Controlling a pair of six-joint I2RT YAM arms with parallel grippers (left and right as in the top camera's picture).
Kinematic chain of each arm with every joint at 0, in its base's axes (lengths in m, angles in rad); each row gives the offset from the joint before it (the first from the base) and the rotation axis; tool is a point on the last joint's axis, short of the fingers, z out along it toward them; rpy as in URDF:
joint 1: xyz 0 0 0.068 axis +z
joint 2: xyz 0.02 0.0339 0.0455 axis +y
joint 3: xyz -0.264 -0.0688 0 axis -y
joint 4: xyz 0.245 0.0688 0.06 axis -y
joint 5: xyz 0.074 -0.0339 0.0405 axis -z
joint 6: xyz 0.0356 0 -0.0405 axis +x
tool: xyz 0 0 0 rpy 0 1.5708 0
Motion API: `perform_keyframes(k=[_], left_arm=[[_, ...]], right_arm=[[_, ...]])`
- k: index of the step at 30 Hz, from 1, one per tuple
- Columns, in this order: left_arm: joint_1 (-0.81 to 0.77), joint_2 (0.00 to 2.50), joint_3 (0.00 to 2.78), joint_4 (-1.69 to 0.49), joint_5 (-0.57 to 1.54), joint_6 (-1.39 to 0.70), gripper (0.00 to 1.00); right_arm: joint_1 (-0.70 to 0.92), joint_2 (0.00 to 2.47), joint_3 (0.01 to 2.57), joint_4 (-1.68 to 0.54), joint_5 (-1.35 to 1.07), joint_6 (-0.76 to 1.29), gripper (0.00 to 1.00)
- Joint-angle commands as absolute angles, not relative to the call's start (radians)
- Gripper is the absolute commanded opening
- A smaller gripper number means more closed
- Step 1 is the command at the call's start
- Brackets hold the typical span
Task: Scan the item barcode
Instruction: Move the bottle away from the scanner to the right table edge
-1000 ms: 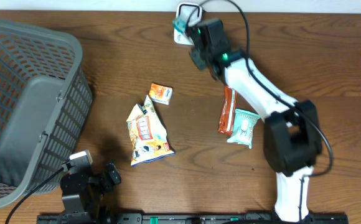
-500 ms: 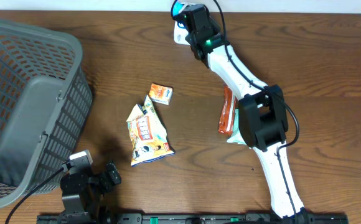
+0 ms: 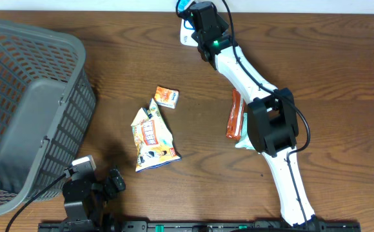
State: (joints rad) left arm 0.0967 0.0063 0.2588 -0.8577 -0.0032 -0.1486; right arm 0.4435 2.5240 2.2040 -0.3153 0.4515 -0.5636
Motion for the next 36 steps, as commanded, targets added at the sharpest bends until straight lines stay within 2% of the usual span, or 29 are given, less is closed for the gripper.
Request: perform_keyframes(k=[1,10,19,28,36], left_arm=[[0.102,0.005,0.242,-0.904,-0.012,-0.128,0.98],[0.102,0.005,0.242,-0.904,-0.012,-0.128,0.98],[0.102,0.005,0.242,-0.904,-0.012,-0.128,0.98],[0.102,0.005,0.242,-0.904,-0.012,-0.128,0.98],[0.102,0.005,0.242,-0.904,-0.012,-0.128,0.98]], right_arm=[[0.442,2.472,2.251,-0.382,0.508,-0.509,0.10],[0.366,2.341,2.259,-0.678,0.651,-0.291,0.10],[0.124,2.339,2.240,-1.006,0.705,-0.107,0.05],[-0.179,2.342,2.120,-0.952,0.697,-0.070,0.08],[-0.411,2.342,1.964,-0.804,0.703,-0.159,0.11]])
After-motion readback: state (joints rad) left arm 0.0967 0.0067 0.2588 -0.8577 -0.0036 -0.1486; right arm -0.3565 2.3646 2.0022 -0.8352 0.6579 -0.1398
